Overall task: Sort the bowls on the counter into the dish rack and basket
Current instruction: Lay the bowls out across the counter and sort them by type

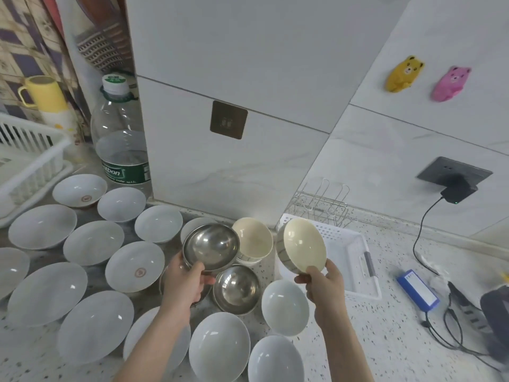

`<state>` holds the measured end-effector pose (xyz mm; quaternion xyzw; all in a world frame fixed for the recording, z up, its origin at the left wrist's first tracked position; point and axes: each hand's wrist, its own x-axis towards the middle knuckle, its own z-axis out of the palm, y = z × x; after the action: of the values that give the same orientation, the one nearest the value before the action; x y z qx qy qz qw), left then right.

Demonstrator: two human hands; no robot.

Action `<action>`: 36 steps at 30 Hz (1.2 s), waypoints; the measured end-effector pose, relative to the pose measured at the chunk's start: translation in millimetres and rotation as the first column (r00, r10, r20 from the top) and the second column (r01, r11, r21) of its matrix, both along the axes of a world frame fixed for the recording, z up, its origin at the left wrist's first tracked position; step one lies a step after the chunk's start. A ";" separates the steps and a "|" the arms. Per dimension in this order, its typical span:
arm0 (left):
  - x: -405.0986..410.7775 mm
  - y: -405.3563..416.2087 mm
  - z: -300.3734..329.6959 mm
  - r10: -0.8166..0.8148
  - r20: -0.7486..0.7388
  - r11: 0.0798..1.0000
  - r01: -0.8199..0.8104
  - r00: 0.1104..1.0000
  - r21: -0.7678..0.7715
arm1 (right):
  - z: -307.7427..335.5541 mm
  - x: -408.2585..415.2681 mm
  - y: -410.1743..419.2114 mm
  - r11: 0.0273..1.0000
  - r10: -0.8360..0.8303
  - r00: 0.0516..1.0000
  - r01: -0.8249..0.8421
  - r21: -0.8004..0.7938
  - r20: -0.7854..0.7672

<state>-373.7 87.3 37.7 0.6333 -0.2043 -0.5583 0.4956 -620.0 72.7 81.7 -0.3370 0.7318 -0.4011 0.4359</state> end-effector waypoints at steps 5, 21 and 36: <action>-39.8 11.0 4.3 -0.013 0.025 1.000 0.013 1.000 -0.012 | -7.9 -64.8 40.9 0.990 -0.135 0.991 0.134 -0.053 -0.014; -149.0 73.3 -4.2 -0.041 0.037 0.999 0.042 0.998 -0.015 | -85.8 -148.8 102.5 0.988 0.047 0.997 -0.038 0.151 -0.056; -168.8 101.1 -9.2 0.023 0.099 0.999 -0.027 0.995 0.045 | -105.6 -151.5 83.0 0.966 0.229 0.971 -0.219 0.139 -0.062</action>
<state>-542.5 188.4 28.5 0.6738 -0.2075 -0.5248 0.4770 -771.5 155.7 -23.9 -0.4036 0.7302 -0.2867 0.4709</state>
